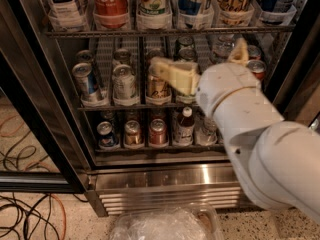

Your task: Pick 7up can from top shelf of fridge

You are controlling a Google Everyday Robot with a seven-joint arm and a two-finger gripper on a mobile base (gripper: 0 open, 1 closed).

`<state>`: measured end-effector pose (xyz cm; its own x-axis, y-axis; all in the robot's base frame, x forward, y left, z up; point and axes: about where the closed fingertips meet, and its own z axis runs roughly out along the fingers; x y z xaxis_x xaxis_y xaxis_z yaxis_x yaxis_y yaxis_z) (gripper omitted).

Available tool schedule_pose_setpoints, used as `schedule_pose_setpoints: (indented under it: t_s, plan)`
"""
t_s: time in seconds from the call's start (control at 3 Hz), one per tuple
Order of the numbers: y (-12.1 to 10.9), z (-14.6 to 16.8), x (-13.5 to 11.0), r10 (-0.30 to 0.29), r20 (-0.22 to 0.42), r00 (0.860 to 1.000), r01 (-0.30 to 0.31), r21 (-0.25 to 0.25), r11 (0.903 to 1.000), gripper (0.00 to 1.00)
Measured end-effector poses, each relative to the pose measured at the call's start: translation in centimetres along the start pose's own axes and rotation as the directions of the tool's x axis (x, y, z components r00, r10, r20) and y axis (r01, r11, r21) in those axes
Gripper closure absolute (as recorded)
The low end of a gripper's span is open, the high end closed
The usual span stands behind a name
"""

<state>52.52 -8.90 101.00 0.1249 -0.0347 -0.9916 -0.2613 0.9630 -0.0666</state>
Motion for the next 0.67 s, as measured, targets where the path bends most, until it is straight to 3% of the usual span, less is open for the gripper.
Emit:
schedule_pose_setpoints:
  t_s: [0.33, 0.67]
  plan:
    - [2.15, 0.1, -1.64, -0.014, 0.047, 0.999, 0.016, -0.039, 0.9991, 0.0]
    - [2.34, 0.08, -1.67, -0.014, 0.049, 0.999, 0.017, -0.045, 0.9989, 0.0]
